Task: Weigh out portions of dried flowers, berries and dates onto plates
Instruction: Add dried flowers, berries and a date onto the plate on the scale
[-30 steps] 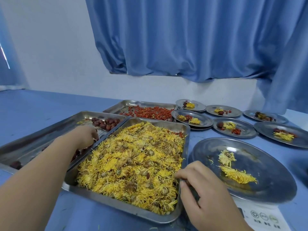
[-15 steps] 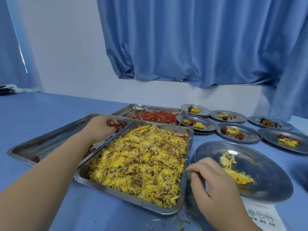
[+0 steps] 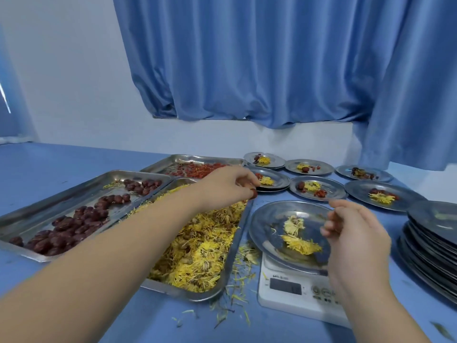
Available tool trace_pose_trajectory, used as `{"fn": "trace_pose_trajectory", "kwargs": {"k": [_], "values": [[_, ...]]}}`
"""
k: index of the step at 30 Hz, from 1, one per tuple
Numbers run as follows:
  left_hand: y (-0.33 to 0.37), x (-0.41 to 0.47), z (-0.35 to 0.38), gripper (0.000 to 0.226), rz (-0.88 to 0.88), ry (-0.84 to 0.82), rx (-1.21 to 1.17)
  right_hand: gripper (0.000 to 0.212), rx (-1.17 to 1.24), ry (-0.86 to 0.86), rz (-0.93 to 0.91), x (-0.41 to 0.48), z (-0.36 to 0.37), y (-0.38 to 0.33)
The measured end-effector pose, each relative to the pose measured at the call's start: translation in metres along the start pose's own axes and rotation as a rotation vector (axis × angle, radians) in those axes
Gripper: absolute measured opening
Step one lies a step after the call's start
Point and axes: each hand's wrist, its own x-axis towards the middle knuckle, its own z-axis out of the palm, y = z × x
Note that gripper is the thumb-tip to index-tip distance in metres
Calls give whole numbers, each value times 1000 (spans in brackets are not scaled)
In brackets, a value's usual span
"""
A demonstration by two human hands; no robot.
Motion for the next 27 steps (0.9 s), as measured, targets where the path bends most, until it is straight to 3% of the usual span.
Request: {"fn": "trace_pose_trajectory", "kwargs": {"k": [4,11,19,24,27], "values": [[21,16,30,20,14,-74,-1,24,163,67,74,8,-6,-4],[24,35,51,23,11,-367,198,26,96,-10,81,26,1,-12],[-3,67,6,14,-49,-126,230,21,-110,-322,183,85,41,-42],[-37,95,-29,13,-182,126,215,16,-263,-379,159,117,62,-37],[-58,116,-51,13,-246,193,249,11,-338,-438,144,136,63,-27]]}}
